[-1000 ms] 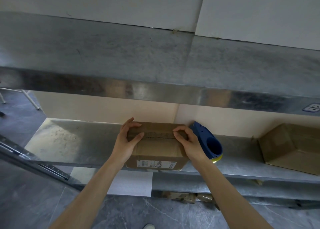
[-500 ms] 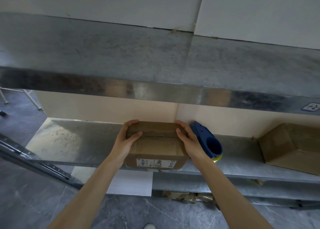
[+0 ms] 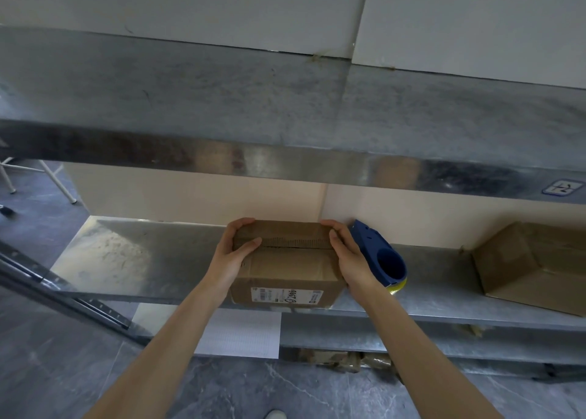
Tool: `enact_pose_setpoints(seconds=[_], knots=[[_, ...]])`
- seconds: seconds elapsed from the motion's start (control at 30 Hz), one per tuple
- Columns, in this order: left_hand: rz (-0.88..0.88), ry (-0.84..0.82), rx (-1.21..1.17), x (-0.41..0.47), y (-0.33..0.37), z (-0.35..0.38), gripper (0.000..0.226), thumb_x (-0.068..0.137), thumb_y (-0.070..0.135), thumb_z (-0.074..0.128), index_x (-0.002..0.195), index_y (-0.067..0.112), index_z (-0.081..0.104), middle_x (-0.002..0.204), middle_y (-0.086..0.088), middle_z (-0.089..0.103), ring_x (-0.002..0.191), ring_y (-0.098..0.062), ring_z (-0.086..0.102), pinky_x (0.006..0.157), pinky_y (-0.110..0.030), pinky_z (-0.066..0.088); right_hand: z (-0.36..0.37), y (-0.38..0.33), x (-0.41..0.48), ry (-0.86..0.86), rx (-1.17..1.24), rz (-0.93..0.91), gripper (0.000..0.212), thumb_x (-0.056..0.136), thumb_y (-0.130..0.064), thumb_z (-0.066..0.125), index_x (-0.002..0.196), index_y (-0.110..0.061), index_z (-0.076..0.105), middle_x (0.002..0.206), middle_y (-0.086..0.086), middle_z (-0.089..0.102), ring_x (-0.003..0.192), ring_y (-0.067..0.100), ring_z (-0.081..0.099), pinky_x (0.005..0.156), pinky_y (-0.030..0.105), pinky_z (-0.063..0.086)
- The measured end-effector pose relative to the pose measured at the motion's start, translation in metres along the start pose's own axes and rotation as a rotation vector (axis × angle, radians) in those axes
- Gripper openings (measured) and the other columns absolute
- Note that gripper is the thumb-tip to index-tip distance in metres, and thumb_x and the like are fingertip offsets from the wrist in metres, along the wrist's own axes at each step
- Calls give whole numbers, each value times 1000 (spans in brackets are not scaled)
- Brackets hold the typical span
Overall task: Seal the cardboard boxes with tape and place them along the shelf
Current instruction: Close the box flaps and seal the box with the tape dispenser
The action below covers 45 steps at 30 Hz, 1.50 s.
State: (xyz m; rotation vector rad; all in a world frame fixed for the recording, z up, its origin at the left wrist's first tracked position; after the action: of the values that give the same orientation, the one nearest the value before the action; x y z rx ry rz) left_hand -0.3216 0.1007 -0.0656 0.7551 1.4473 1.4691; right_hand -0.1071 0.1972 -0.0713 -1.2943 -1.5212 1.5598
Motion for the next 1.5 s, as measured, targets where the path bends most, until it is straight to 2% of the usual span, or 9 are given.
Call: enact_pose_setpoints(seconds=[0.1,0.27,0.43,0.53,0.77,0.9,1.17,1.37,1.5], knots=[[-3,-14,-23,0,0,1,34,96,9,60,127,19,55,127,-3,56,105,-11,62,74,-18,53,-1,0,1,12,-2,4,26,106,-32,37,115,-37,60,130,-3,52,120,18,49,109,44,39],[190,246,289,-9,9,-14,34,89,15,71,118,23,57,130,7,50,123,-15,51,105,-38,44,-1,0,1,42,8,-25,20,104,-30,44,115,-33,61,129,-1,52,119,18,50,108,43,41],[276,251,373,-32,-1,-6,54,80,22,80,125,29,50,125,9,47,111,14,46,93,-14,40,-7,2,0,126,32,-47,18,101,-25,49,113,-34,58,128,-1,50,111,10,50,98,30,43],[284,233,422,-35,-2,-3,62,78,27,82,129,27,48,128,8,44,113,15,43,88,-6,34,-7,3,-3,125,40,-48,20,100,-23,50,112,-37,56,127,0,47,111,10,50,95,29,44],[269,433,508,-28,9,-33,57,71,46,83,116,27,53,117,7,53,102,-10,55,81,-29,46,-13,7,-22,17,-132,-135,38,90,-20,67,113,-44,48,111,-15,51,101,-4,52,81,17,44],[270,348,437,-17,9,-16,39,81,34,80,108,21,54,107,5,61,86,4,62,75,-18,51,-8,0,-30,-35,-243,-242,46,90,-14,65,116,-47,47,119,-15,50,107,-7,48,86,15,44],[219,110,421,-9,0,6,49,84,47,67,127,32,48,119,25,57,110,5,56,86,-7,44,-6,-13,-36,-159,-335,-325,31,91,-33,65,122,-37,58,123,-19,51,116,-6,47,95,12,42],[316,134,909,-15,15,-17,63,88,66,43,136,27,50,140,4,56,127,-20,53,106,-43,41,-79,-14,-27,321,-613,-283,30,98,-19,56,128,-16,59,122,5,61,112,22,55,90,30,44],[430,187,1193,-21,26,-18,69,91,66,35,140,20,51,145,-4,53,134,-25,48,110,-50,33,-97,14,-16,293,-873,-109,49,99,-29,52,145,-18,39,117,16,58,106,34,54,75,36,48]])
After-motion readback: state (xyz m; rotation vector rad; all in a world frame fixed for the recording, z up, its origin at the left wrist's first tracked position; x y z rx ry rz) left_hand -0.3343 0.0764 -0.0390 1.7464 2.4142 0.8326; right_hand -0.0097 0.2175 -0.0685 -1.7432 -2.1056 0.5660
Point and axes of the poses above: each hand's wrist, its own x-axis towards the middle knuckle, its own z-axis out of the palm, y = z × x, the point moved 8 cm from there along x, towards the middle knuckle
